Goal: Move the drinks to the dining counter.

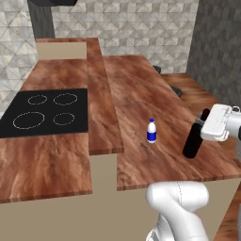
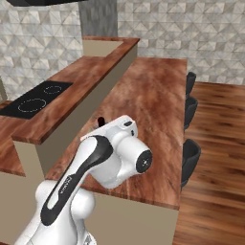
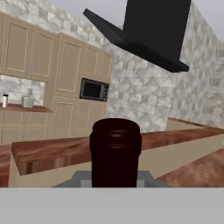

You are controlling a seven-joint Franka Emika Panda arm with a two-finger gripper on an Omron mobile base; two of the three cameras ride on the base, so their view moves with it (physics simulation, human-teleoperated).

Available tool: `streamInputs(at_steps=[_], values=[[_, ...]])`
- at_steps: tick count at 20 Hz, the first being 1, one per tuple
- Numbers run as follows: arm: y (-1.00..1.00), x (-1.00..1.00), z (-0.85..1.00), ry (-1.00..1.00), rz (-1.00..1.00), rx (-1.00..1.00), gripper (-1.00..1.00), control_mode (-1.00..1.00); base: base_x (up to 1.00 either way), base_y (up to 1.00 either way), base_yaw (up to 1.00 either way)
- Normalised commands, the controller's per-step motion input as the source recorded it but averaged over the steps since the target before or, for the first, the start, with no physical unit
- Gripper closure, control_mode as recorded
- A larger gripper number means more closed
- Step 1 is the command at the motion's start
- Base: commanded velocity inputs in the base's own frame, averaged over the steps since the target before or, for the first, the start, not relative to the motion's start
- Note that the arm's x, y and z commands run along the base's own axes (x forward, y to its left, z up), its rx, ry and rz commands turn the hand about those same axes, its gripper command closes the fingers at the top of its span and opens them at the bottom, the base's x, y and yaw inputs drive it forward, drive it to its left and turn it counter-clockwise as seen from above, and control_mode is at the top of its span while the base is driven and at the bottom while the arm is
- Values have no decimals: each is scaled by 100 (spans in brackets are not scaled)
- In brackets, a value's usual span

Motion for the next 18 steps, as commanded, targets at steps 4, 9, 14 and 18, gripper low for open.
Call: streamInputs(at_steps=[4, 9, 14, 18], values=[[-7, 54, -15, 0, 0, 6, 100, -100, 0, 0, 0], [-11, 48, -12, 0, 0, 0, 100, -100, 0, 0, 0], [-23, 36, -2, 0, 0, 0, 100, -100, 0, 0, 0], [-21, 39, -16, 0, 0, 0, 100, -100, 0, 0, 0]])
